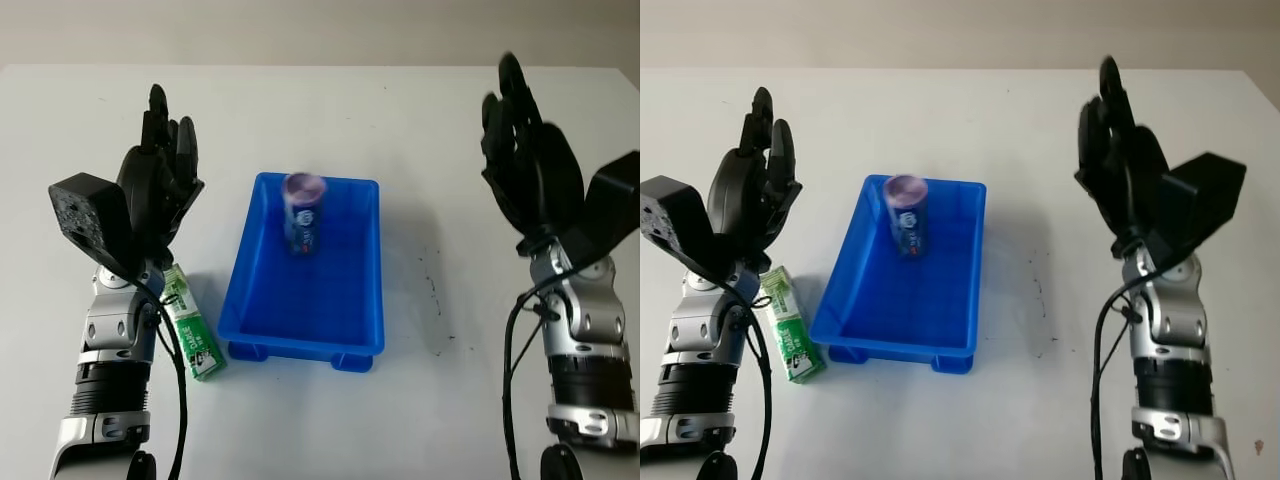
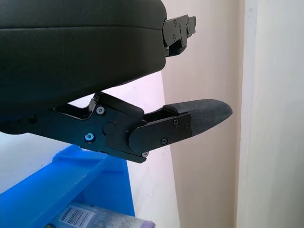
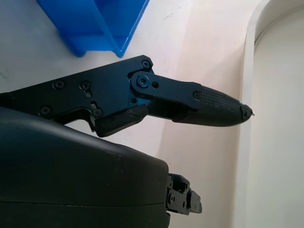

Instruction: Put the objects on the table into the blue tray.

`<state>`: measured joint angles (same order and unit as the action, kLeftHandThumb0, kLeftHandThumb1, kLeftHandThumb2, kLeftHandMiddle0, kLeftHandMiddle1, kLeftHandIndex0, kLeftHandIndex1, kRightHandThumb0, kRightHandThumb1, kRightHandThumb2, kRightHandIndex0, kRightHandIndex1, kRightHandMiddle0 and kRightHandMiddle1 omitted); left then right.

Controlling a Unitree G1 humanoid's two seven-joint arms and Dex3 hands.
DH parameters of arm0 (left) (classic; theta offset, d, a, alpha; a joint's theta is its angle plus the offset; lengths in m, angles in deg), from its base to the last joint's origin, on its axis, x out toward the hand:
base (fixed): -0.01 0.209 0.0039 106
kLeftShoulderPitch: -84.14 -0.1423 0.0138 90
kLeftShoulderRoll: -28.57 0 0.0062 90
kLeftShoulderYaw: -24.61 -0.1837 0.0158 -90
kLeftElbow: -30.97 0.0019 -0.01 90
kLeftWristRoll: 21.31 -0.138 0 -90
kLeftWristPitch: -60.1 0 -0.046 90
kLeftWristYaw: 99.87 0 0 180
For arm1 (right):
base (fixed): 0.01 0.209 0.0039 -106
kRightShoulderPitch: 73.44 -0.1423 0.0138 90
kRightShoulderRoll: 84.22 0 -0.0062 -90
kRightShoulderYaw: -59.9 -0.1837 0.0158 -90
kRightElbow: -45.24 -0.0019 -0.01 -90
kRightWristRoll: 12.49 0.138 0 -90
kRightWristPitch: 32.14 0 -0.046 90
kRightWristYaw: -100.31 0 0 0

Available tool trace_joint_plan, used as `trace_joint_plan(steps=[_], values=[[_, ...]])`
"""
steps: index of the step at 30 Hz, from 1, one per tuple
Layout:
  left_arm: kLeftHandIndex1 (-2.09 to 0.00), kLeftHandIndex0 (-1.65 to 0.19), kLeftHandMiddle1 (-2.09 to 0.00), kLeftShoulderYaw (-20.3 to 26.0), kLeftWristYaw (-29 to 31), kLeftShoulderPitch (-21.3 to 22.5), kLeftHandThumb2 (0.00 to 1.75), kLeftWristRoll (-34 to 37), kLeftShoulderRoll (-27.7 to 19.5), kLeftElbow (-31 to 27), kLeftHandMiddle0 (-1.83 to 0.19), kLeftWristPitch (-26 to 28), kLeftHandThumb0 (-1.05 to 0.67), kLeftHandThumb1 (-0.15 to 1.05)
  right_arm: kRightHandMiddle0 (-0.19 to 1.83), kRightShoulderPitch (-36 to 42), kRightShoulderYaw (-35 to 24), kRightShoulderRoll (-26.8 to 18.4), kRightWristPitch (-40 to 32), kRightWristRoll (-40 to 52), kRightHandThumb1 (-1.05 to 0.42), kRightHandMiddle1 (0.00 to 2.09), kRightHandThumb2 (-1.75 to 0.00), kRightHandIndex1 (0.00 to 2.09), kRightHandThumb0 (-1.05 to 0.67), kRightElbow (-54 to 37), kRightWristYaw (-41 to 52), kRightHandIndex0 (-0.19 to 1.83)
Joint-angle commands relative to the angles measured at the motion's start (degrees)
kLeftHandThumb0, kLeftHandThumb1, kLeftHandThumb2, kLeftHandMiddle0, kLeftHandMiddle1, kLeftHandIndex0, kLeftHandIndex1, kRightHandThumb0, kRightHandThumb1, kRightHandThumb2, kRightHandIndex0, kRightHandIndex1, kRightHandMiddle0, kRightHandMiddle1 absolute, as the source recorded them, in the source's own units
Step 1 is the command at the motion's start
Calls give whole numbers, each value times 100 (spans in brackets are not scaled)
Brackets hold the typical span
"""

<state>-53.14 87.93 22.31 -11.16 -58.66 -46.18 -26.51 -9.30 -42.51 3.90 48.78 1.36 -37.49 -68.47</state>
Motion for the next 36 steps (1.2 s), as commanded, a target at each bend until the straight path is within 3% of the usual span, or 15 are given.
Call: trace_joint_plan(steps=[1, 12, 15, 16, 19, 21, 23, 25, 28, 32, 35, 36], values=[[0, 19, 0, 39, 54, 74, 65, 29, -103, -18, 19, -17, -76, 105, -19, 133, -35, 92, -102, 65, -105, 0, -69, 0, -77, -205, -38, -19], [0, 19, 0, 34, 184, -3, 65, 28, -243, -170, 19, 34, -74, 105, -19, 280, 66, 275, -262, 46, -105, 0, -75, 0, -76, -205, -47, -19], [-1, 18, -2, 61, 600, -93, 60, 82, -573, -460, 18, 20, -66, 105, -19, 282, 81, 267, -246, 34, -105, 0, -74, 0, -77, -212, -7, -19], [-1, 18, -3, 59, 784, -138, 59, -9, -844, -688, 18, 28, -65, 105, -19, 282, 77, 267, -265, 38, -105, 0, -73, 0, -77, -232, -5, -19], [-7, 7, -7, 64, 1340, -216, 33, -388, -1785, -1237, 5, 109, -63, 105, -19, 289, 64, 268, -320, 40, -105, 0, -72, 0, -77, -293, -27, -19], [-7, 6, -6, 160, 1890, -347, 12, -522, -2535, -1696, 7, 255, -57, 95, -19, 283, 59, 254, -353, 31, -105, 0, -72, 0, -77, -293, -30, -19], [-8, 3, -7, 312, 2441, -691, 6, -895, -3512, -2613, 5, 876, -51, 89, -19, 268, 63, 224, -365, 32, -105, 0, -72, 0, -77, -250, 18, -19], [-9, 0, -8, 417, 2757, -894, 5, -1106, -4012, -3182, 0, 1270, -45, 88, -19, 264, 60, 211, -364, 33, -105, 0, -73, 0, -77, -230, 59, -19], [-11, -15, -9, 697, 3051, -1398, 4, -1476, -4503, -3438, -16, 685, -40, 84, -19, 249, 50, 194, -403, 76, -105, 0, -73, 0, -77, -207, 162, -19], [-9, -18, -5, 994, 3468, -1850, 4, -1841, -5008, -3536, -16, 211, -40, 79, -19, 245, 40, 176, -459, 80, -105, 0, -73, 0, -77, -205, 250, -19], [-7, -17, -4, 1118, 3601, -2089, 5, -2255, -5371, -3402, -13, -592, -42, 79, -19, 235, 26, 187, -491, 97, -105, 0, -72, 0, -77, -200, 278, -19], [-6, -16, -4, 1166, 3505, -2166, 5, -2450, -5486, -3222, -12, -1151, -44, 79, -19, 223, 22, 189, -500, 105, -105, 0, -72, 0, -77, -190, 289, -19]])
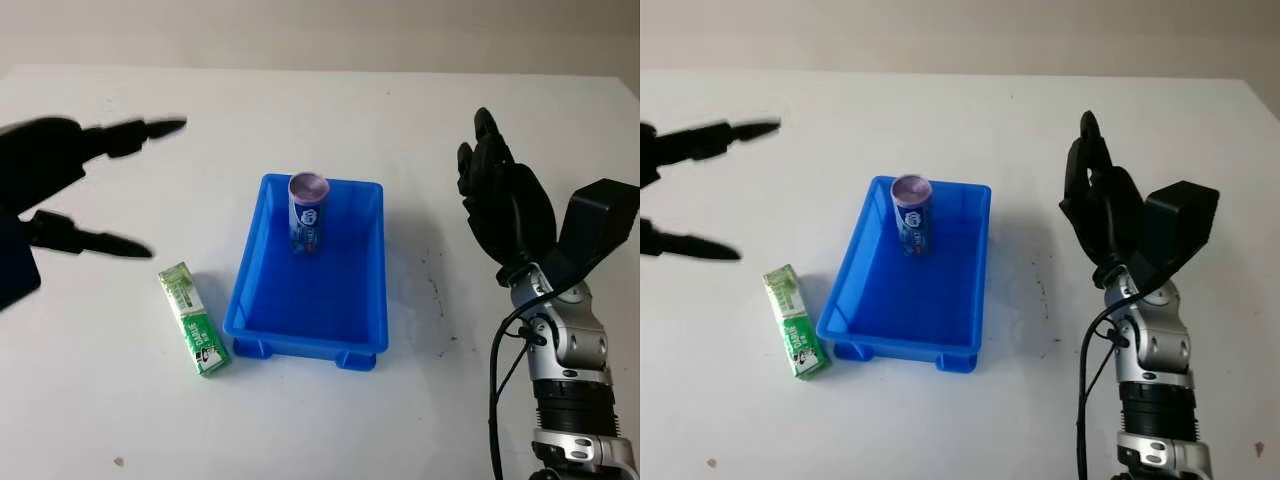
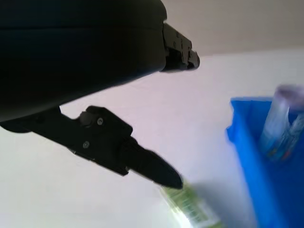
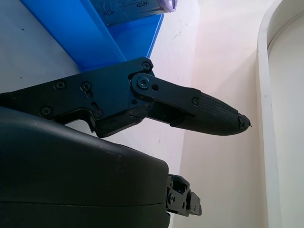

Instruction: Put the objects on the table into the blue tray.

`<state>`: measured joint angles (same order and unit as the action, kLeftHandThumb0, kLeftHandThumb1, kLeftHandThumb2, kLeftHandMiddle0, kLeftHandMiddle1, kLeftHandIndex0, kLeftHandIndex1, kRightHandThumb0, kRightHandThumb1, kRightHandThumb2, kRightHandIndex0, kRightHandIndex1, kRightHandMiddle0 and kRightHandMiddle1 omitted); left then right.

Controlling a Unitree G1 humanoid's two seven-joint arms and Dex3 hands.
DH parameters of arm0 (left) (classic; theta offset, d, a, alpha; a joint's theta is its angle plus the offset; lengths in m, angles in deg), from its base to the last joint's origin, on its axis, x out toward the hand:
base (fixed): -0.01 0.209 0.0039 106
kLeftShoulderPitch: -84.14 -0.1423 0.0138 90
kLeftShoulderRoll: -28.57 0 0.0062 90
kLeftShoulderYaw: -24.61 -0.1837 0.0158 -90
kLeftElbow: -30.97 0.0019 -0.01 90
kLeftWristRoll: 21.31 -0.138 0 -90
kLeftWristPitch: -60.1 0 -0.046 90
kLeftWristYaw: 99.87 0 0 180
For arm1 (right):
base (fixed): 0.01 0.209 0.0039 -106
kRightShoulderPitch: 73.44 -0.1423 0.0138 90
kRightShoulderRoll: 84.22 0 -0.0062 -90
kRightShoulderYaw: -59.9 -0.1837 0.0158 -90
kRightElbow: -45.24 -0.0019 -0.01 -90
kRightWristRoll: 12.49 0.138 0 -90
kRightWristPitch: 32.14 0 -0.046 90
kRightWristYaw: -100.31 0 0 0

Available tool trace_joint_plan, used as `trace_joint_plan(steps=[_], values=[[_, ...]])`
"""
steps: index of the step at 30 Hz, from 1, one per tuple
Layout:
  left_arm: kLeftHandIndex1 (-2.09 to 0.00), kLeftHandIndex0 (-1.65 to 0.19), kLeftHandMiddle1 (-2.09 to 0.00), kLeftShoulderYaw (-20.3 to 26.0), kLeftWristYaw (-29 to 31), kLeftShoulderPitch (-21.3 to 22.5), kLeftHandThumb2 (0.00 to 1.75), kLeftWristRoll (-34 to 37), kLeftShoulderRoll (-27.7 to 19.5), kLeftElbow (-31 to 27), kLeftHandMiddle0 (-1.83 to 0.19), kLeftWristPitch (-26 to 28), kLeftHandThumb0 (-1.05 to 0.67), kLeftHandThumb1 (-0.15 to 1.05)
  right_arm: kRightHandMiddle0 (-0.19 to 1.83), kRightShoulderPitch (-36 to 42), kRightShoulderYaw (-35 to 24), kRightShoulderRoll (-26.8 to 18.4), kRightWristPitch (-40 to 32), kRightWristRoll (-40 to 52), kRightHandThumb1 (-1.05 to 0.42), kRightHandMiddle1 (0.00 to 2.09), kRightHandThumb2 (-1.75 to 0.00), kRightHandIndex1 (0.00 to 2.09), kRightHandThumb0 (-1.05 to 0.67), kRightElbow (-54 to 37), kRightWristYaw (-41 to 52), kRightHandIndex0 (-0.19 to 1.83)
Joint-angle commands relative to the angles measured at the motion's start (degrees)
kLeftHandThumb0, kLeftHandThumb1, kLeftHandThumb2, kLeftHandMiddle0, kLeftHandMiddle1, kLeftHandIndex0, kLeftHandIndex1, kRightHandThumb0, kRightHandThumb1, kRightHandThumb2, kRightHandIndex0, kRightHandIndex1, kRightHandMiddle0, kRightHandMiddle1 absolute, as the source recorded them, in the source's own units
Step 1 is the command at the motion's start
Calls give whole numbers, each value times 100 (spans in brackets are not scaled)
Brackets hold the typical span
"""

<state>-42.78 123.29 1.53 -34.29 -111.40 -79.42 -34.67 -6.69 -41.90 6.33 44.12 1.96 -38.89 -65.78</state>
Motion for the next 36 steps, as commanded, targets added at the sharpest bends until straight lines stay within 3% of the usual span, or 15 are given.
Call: trace_joint_plan(steps=[1, 5, 8, 16, 29, 33, 36], values=[[-6, -16, -4, 169, -109, -131, 4, -263, -274, 254, -11, -756, -44, 78, -19, -46, -41, -54, -43, 50, -105, 0, -72, 0, -77, -47, 26, -19], [-4, -12, -4, 67, -512, -41, 6, -670, -589, 1169, -8, -2419, -49, 79, -19, -65, -8, -66, -44, 10, -105, 0, -72, 0, -77, -19, 43, -19], [-4, -11, -4, -193, -679, 152, 7, -804, -747, 1599, -8, -3033, -53, 83, -19, -67, 7, -66, -32, -1, -105, 0, -73, 0, -77, 2, 72, -19], [-4, -8, -4, -1117, -849, 648, 7, -1280, -594, 1775, -5, -3431, -54, 87, -19, 1, -72, -102, -8, 44, -105, 0, -73, 0, -77, 23, 159, -19], [-5, -11, -7, -2155, -1914, 1243, 6, -1759, 160, 2699, -12, -4855, -53, 88, -19, 121, -95, -224, 32, -12, -105, 0, -68, 0, -75, -81, 258, -19], [-6, -12, -6, -2329, -1911, 1245, 6, -1963, 210, 2628, -13, -4922, -55, 89, -19, 177, -80, -277, -39, -40, -105, 0, -69, 0, -75, -218, 297, -19], [-6, -13, -6, -2451, -1743, 1147, 5, -1739, 236, 2592, -13, -4830, -52, 88, -19, 216, -103, -284, -85, -21, -105, 0, -70, 0, -75, -310, 283, -19]])
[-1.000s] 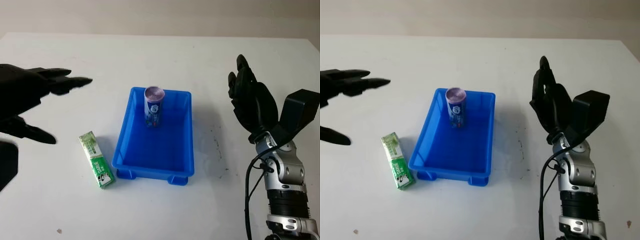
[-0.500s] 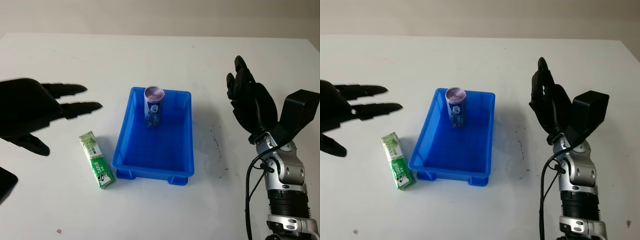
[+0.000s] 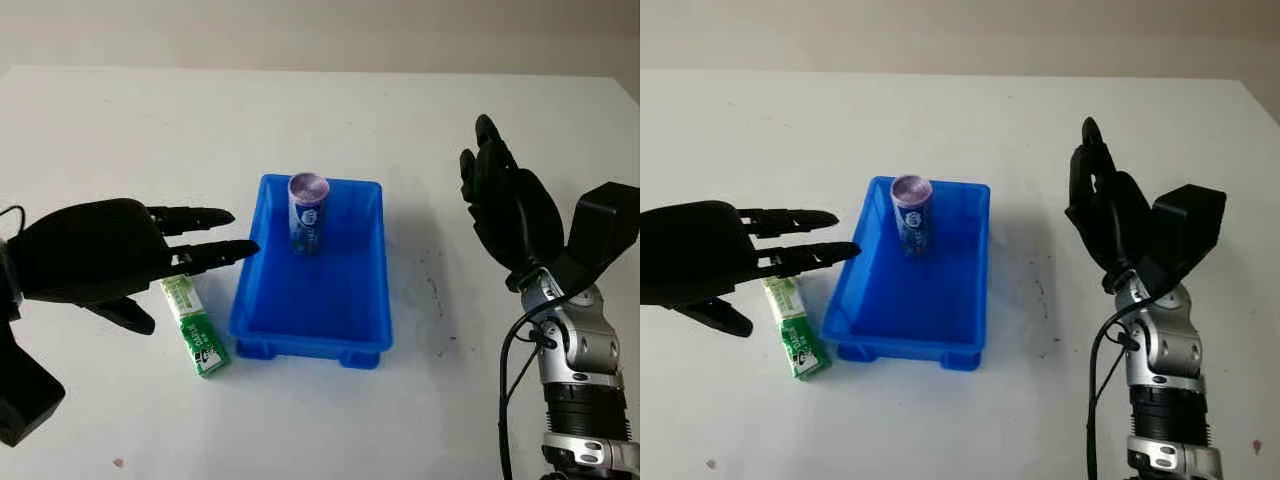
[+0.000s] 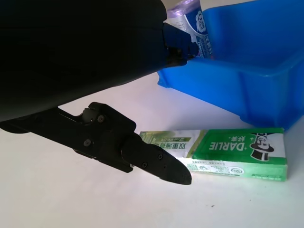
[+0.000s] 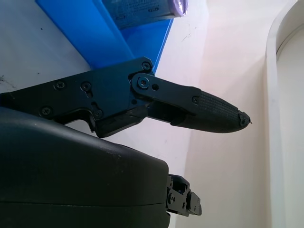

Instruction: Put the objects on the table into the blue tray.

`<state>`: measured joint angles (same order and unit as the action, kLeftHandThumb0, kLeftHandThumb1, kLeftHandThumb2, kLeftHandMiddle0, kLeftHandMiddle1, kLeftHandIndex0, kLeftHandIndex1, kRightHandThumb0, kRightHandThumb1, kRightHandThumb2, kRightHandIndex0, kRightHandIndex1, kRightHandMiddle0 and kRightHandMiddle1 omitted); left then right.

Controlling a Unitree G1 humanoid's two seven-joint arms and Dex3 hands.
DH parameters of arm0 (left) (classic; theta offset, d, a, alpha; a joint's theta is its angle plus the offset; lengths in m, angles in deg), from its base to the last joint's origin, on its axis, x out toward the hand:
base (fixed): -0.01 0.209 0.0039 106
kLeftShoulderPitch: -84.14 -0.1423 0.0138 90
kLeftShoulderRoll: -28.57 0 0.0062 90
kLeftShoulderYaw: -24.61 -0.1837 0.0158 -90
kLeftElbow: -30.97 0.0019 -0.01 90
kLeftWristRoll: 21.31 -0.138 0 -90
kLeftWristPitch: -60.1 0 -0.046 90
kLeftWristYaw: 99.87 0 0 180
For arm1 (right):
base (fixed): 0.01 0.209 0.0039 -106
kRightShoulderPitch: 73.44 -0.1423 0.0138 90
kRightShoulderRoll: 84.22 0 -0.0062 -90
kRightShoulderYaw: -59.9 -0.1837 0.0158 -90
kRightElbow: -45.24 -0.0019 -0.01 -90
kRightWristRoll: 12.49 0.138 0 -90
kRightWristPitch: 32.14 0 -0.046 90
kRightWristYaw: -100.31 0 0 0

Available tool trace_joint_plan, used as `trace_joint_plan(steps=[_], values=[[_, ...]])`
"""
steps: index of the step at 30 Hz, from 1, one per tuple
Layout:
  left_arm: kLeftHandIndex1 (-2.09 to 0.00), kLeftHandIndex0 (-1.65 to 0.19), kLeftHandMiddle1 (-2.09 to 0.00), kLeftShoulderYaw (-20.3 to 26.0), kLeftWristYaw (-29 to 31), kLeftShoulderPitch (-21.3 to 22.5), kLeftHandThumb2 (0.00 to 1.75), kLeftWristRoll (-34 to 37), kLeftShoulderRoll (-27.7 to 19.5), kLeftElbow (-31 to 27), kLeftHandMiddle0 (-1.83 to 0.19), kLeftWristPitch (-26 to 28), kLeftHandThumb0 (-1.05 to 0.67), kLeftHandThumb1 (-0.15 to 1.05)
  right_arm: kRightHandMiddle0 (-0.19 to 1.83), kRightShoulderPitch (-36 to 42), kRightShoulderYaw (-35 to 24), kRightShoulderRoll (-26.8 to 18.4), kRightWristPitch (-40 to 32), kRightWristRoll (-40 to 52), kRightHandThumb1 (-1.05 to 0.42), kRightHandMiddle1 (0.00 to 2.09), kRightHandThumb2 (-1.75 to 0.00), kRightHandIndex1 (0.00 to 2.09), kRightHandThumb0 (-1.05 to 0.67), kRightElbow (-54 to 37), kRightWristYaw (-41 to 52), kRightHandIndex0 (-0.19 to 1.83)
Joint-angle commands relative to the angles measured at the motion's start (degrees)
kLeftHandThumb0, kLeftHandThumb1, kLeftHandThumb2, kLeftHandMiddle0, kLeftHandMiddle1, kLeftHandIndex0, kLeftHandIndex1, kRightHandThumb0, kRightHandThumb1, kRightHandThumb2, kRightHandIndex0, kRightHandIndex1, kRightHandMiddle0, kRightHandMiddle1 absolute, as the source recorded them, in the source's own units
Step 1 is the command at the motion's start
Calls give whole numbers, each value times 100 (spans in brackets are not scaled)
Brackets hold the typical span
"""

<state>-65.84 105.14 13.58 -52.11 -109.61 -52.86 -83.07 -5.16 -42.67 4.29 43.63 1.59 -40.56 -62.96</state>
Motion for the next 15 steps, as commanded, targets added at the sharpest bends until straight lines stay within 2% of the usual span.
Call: trace_joint_plan(steps=[1, 7, 12, 15], values=[[-6, -13, -6, -185, 112, -99, 5, 69, 71, -96, -13, 28, -52, 87, -19, 75, -38, -79, -20, 24, -105, 0, -70, 0, -75, -146, 8, -19], [-11, -23, -9, -289, 267, -331, 6, 24, 88, -319, -24, 145, -54, 89, -19, 144, -69, -97, 16, 32, -105, 0, -69, 0, -76, -187, 29, -19], [-10, -23, -7, -241, 213, -480, 6, 60, 149, -346, -24, 227, -55, 89, -19, 141, -61, -118, 56, 18, -105, 0, -69, 0, -76, -136, 53, -19], [-9, -21, -5, -155, 225, -565, 6, 449, 260, -358, -22, 436, -54, 90, -19, 112, -52, -115, 31, 28, -105, 0, -69, 0, -76, -99, 58, -19]])
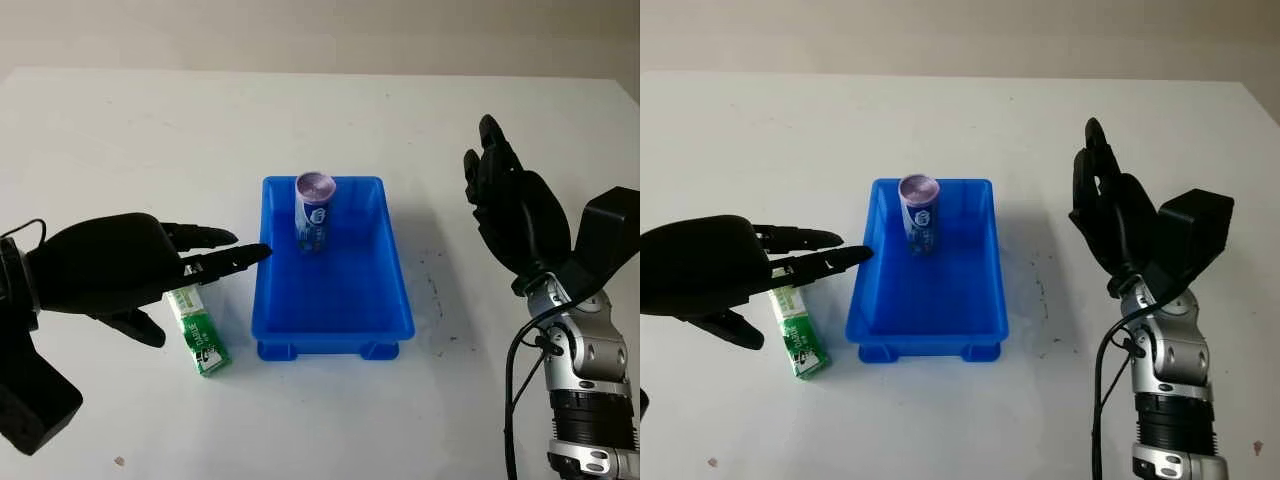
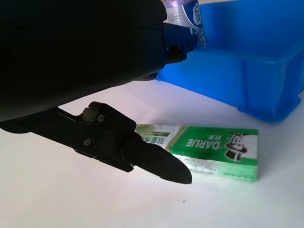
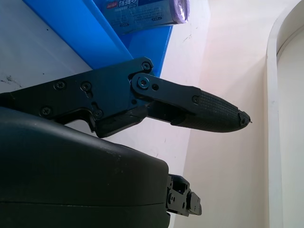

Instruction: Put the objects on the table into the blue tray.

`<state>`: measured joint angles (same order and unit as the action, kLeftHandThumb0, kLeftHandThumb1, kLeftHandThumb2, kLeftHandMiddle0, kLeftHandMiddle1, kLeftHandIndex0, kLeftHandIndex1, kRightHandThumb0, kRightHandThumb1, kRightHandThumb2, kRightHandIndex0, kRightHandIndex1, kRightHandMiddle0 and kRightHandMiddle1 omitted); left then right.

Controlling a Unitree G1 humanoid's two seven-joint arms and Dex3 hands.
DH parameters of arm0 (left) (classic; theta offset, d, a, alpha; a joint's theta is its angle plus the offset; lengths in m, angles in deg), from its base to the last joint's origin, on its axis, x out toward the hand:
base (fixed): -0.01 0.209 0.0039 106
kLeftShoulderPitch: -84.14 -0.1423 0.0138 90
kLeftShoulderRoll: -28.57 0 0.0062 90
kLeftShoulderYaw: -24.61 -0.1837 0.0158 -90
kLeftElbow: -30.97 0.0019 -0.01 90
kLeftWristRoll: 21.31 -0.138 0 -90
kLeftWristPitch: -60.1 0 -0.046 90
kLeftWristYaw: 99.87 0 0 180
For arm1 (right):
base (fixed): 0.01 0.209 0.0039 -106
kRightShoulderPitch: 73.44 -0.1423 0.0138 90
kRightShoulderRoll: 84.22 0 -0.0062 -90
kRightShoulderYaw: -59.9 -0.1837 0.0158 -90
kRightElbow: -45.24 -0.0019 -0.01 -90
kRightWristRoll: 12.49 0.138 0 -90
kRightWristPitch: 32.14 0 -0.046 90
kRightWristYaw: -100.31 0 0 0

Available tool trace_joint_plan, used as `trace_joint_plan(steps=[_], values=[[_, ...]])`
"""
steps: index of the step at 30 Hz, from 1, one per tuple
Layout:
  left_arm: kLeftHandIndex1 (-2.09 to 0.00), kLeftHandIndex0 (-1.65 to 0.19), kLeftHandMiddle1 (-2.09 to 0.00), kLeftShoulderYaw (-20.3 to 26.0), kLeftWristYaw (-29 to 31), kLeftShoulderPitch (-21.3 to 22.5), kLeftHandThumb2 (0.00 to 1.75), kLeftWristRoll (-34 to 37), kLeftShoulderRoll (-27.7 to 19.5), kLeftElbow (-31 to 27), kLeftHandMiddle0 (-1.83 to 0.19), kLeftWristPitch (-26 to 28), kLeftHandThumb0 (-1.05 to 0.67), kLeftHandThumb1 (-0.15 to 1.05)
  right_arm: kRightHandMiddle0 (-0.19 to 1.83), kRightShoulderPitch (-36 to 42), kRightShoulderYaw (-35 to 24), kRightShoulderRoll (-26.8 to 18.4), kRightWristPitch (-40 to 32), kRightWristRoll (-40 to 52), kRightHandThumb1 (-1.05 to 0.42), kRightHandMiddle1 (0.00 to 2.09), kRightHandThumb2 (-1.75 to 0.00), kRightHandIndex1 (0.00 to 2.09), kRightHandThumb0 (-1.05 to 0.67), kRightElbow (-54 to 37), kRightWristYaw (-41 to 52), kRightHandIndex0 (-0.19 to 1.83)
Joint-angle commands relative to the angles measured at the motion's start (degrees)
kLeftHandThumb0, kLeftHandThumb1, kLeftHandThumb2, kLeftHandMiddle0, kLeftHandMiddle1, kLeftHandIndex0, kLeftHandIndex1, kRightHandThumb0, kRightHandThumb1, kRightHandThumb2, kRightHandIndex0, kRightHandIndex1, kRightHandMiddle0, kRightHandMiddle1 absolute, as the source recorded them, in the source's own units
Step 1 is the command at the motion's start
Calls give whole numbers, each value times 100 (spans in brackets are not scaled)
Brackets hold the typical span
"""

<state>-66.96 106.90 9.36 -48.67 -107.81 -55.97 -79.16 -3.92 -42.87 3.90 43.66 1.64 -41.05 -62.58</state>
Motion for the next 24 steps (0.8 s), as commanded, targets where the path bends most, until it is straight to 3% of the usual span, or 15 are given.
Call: trace_joint_plan(steps=[1, 7, 12, 19, 24], values=[[-8, -20, -5, 6, 0, -159, 6, 244, 136, -37, -21, 83, -54, 90, -19, -23, -29, -75, 29, 24, -105, 0, -69, 0, -76, -29, 27, -19], [0, -1, -1, 379, -256, 106, 7, 1005, 378, -47, 3, 95, -53, 95, -19, -54, 3, -59, 44, -2, -105, 0, -70, 0, -74, 36, 44, -19], [-2, 3, -4, 748, -490, 447, 6, 1272, 476, -77, 6, 14, -52, 96, -19, -80, 23, -61, 40, -34, -105, 0, -70, 0, -74, 74, 30, -19], [-5, -1, -6, 1114, -470, 538, 3, 1310, 331, -88, 3, 160, -49, 89, -19, -67, 56, -50, 103, -61, -105, 0, -70, 0, -75, 109, 43, -19], [-6, -4, -7, 1207, -529, 481, 5, 870, 218, 222, 0, -67, -50, 89, -19, -63, 68, -43, 85, -64, -105, 0, -70, 0, -75, 119, 27, -19]])
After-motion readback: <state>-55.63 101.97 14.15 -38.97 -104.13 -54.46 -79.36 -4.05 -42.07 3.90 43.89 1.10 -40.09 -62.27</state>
